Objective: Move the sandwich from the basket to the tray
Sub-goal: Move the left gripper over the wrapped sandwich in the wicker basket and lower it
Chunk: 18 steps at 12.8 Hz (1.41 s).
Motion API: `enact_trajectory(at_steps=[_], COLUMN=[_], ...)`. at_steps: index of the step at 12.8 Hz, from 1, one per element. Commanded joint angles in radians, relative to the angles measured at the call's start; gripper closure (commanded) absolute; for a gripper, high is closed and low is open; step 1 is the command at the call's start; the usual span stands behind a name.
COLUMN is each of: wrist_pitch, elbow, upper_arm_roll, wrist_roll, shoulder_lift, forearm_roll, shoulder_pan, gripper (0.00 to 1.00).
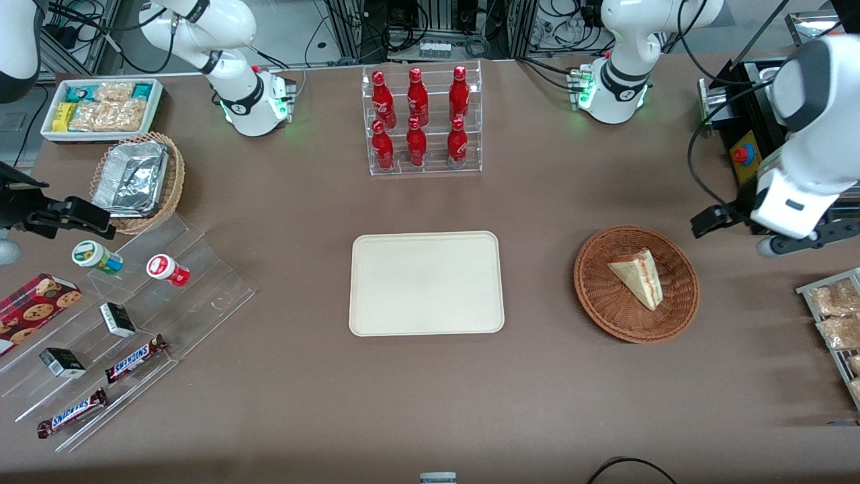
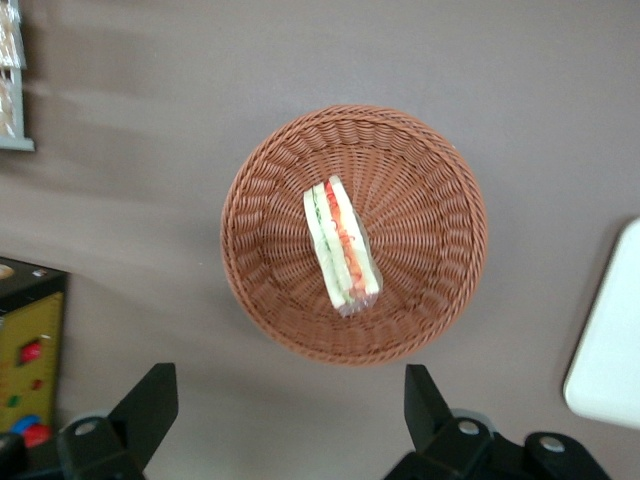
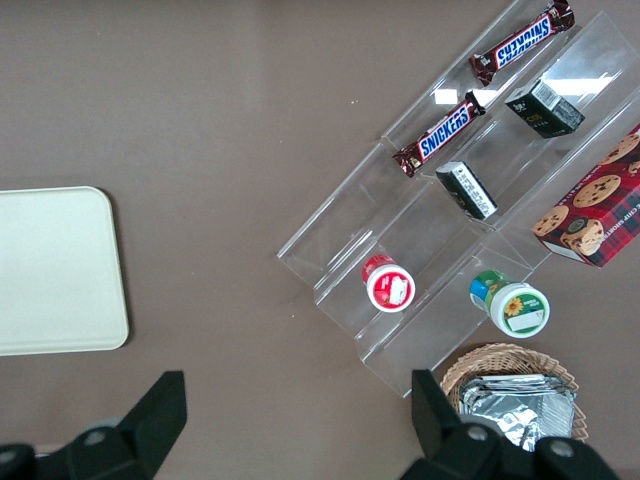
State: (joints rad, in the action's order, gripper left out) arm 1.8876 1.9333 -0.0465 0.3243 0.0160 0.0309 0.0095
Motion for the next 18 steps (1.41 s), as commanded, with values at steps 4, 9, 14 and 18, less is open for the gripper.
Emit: enact_trajectory(at_steps=[4,9,14,18], wrist_pitch=[0.339,0.386,0.467,0.573], elbow=[0.272,0.285,0.292,0.309], upper_arm_roll=[-0.004,-0.015,-0.032,-0.059], wrist_roll=[0.212,0.285,0.337,0.395], shoulder_lift=[0.024,-0.042,-0.123,-0.186], forearm_roll=[0.003,-0.009,-0.014,-0.014], shoulder_pan=[-0.009,-0.02,-0.02,-0.022], gripper=[0.0,0.0,0.0,0.0])
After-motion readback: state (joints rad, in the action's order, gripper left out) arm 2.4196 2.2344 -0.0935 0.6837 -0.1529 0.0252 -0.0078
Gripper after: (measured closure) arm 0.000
